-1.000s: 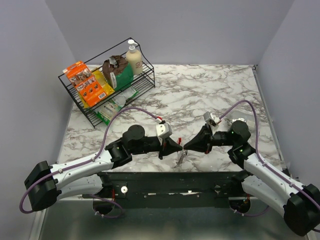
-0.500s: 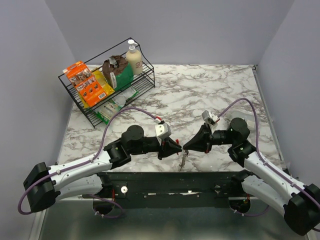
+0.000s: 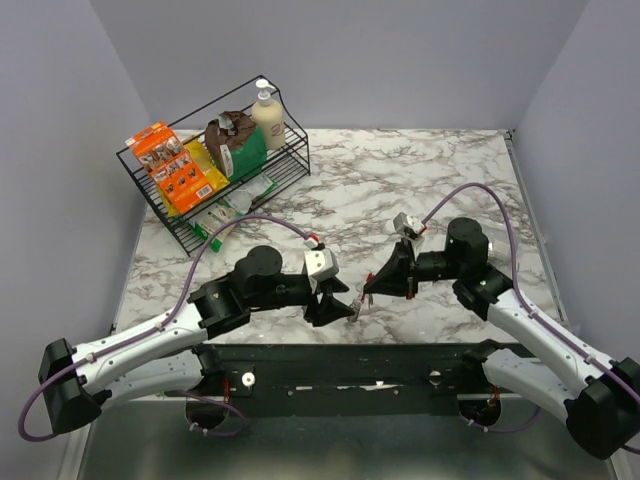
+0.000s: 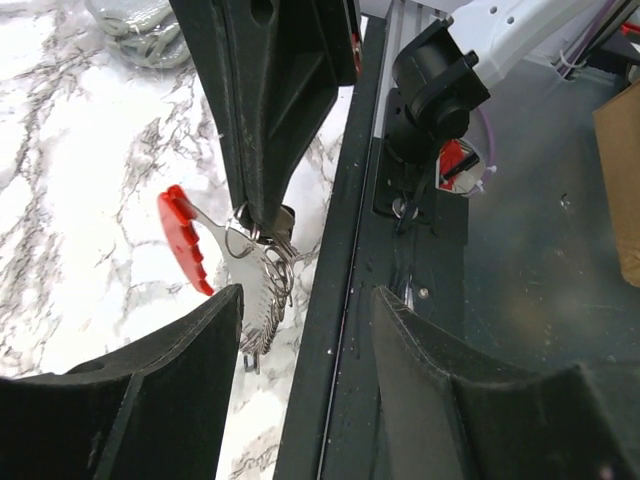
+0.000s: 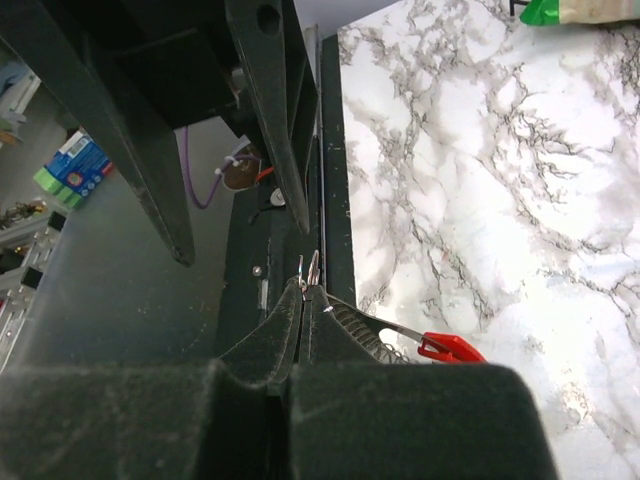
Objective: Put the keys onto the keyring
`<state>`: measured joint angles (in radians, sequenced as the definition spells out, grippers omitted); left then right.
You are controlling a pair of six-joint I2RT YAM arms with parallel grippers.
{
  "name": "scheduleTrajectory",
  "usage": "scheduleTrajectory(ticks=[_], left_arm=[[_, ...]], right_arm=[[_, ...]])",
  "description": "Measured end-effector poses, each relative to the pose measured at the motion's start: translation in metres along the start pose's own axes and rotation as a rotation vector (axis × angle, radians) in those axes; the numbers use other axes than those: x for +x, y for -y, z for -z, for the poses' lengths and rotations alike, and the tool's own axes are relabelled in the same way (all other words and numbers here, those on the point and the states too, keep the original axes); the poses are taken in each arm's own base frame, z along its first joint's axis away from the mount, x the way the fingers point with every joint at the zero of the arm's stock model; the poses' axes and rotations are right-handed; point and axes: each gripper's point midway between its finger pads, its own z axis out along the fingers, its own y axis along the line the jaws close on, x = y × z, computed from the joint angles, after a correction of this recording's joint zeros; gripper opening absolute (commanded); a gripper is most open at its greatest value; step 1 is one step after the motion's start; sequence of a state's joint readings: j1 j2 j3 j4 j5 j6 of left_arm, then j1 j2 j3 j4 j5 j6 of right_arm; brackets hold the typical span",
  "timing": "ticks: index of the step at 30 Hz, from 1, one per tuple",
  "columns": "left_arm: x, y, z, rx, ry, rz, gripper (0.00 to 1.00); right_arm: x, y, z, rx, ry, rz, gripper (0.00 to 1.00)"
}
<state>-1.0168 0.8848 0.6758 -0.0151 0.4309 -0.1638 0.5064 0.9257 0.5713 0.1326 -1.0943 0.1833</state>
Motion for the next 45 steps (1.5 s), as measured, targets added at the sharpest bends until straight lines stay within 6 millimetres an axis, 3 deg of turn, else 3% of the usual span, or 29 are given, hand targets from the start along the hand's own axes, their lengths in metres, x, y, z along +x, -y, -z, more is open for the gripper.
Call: scheduleTrajectory(ticks=[10,16,24,33,45], left_arm=[[-0.010,-0.011,0.005,-0.074,-0.108,-0.025,0.64],[-0.003,-0.016,-0.002,-0.058,-0.240,-0.052,0.64],[0.004,-0.008,-0.001,0.035,-0.351,-0.104,0.62],[0.030,-0.008,-0.008,0.116,-0.462,-0.083,0.48],[0.040,-0.007,-0.012,0.168,-0.488,-0.051,0.22]], right_arm=[[0.018,0.003,-0.014,0.058,-0.097,-0.046,0.00],[0.034,0.002,-0.021,0.083,-0.162,-0.062,0.00],[0.049,-0.007,-0.027,0.060,-0.218,-0.051,0.00],[0.054,-0.009,-0.029,0.055,-0.238,-0.045,0.00],[0.048,-0.012,-0.027,0.053,-0.222,-0.024,0.00]])
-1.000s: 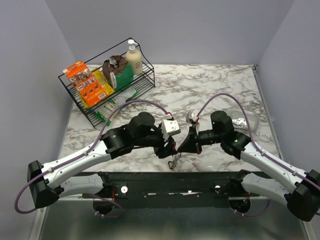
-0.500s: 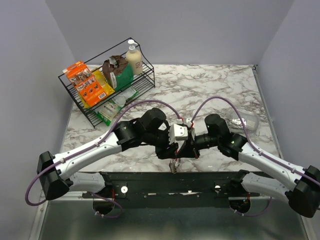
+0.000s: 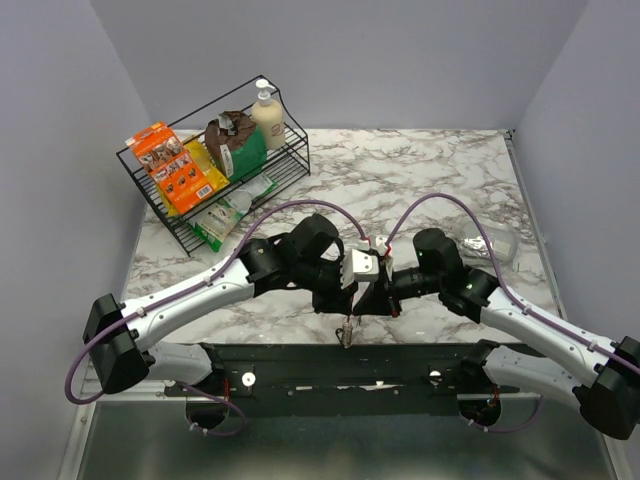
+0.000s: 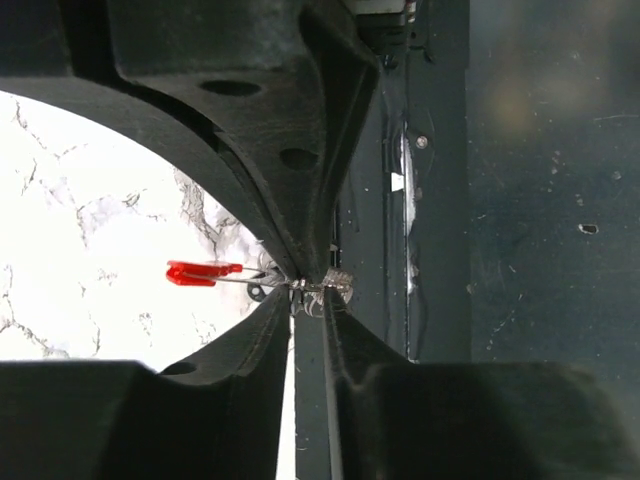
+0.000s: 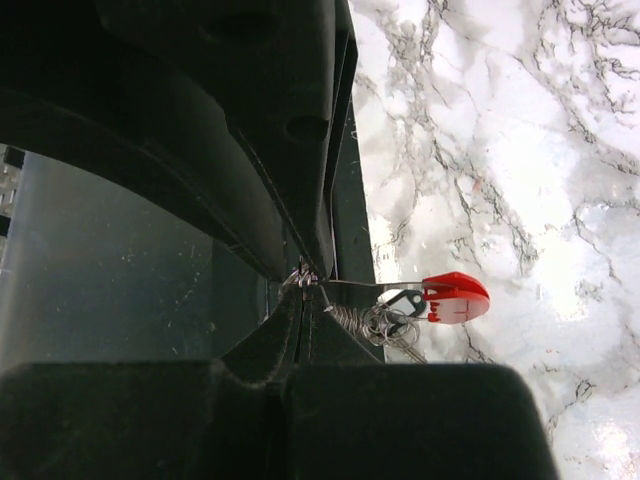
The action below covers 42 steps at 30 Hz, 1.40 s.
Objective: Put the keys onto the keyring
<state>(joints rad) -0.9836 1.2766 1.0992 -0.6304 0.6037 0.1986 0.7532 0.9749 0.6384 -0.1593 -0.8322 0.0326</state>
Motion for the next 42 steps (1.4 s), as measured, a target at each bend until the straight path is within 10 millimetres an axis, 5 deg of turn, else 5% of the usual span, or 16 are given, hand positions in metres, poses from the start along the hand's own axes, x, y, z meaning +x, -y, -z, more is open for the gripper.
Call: scheduleTrajectory(ticks=[4,15,18,28,42], left_arm=[[0.001,-0.001,-0.002,0.006,-0.005,0.000,0.00],[0.000,-0.002,-0.003,0.028,-0.015,-0.013,0.00],[0.000,-0.002,-0.003,0.027,-0.013,-0.013,0.00],[0.000,-0.002,0.000,-0.017,0.075,-0.010,0.00],[-0.023,-0.005,0.031,-0.183,0.317,-0.067,0.00]], right_arm=[[0.001,0.000,0.000,-0.001,-0.002,-0.005,0.00],[0.001,-0.001,0.001,0.003,-0.002,-0.007,0.01],[0.000,0.000,0.002,0.007,-0.001,-0.007,0.11],[-0.021,-0.008,0.017,0.066,0.116,0.087,0.75],[-0.052,-0.002,0.038,0.223,0.266,0.070,0.84]])
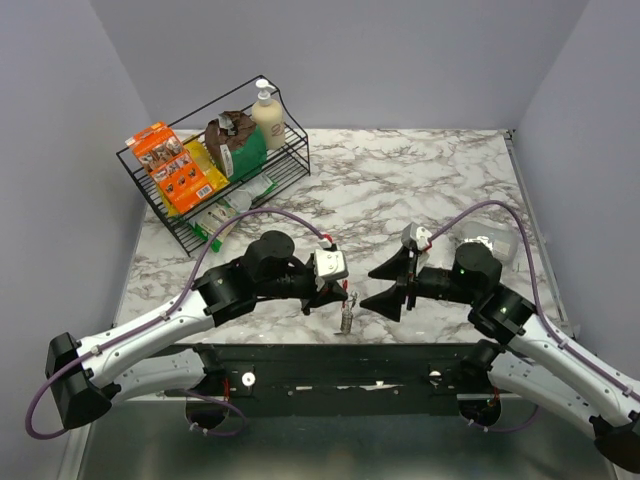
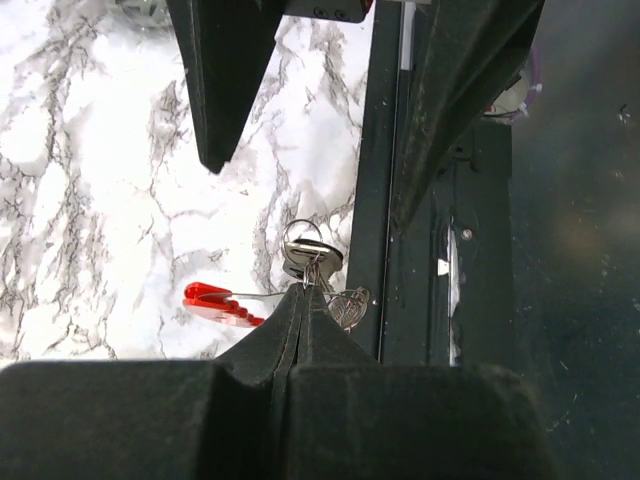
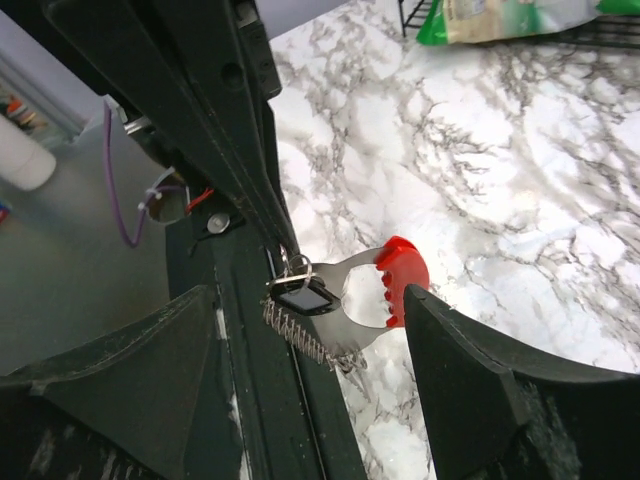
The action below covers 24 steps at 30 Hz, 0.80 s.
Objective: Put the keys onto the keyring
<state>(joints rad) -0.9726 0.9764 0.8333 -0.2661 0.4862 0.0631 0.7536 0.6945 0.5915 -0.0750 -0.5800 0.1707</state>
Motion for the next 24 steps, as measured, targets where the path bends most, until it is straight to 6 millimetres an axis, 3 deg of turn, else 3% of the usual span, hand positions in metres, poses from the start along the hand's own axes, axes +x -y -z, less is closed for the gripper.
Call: scheduleTrajectory(ticks=[4,8,16,24], left_arm=[[-0.003,0.000,0.002,-0.011,0.028,-0.002,0.00],[-0.005,0.000,0.001,-0.012,0.039,0.001,0.00],[-0.006,-0.001,0.001,-0.013,0.041,-0.001,0.00],[-0.007,-0.004,0.004,-0.035,0.045,-0.020,0.00]], right_arm=[[-0.014,0.001,0.006,0.043,0.053,-0.016,0.89],[-0.026,0.002,0.005,0.060,0.073,-0.043,0.88],[-0.023,0.014,-0.009,0.094,0.016,-0.121,0.78],[-0.010,0.018,-0.013,0.103,-0.041,-0.154,0.55]])
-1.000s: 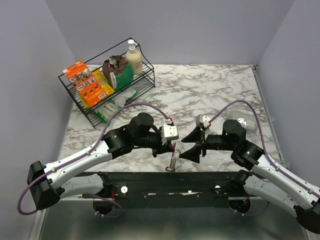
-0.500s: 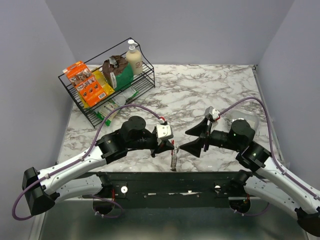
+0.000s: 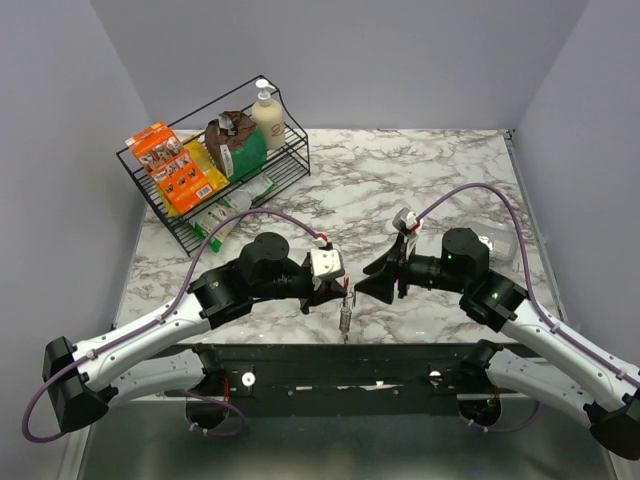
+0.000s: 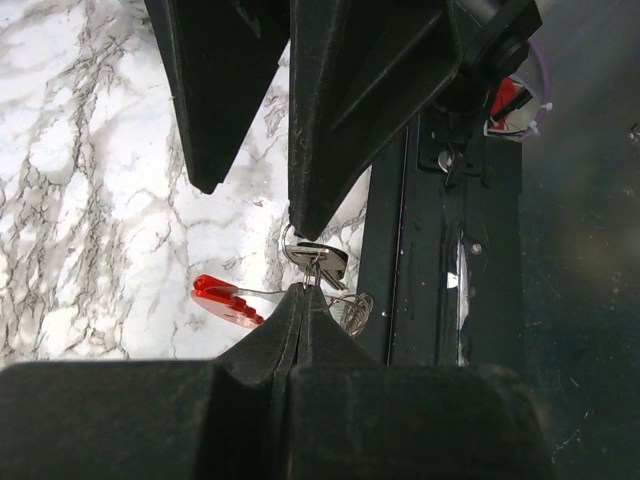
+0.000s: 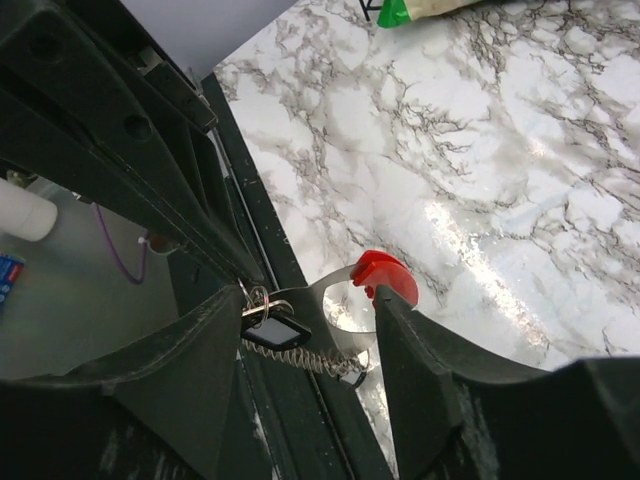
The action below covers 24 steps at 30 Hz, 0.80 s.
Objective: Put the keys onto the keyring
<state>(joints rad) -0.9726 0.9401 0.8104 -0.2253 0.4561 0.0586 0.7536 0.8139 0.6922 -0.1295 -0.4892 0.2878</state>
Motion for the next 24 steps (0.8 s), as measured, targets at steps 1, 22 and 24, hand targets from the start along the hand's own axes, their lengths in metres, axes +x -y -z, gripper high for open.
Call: scheduleTrajectory(ticks=[1,22,24], left_arm=[[-0.001,0.000,0.001,-0.002,0.004,-0.003,0.00],[-0.003,0.000,0.003,-0.005,0.011,-0.010,0.00],[-0.003,0.000,0.003,-0.005,0.011,-0.010,0.00]], right_arm=[[0.000,0.000,0.000,-0.003,-0.001,0.000,0.52],[0.008,-0.014,-0.001,-0.089,-0.042,-0.011,0.56],[0.006,-0.016,0.001,-0.092,-0.031,-0.004,0.55]])
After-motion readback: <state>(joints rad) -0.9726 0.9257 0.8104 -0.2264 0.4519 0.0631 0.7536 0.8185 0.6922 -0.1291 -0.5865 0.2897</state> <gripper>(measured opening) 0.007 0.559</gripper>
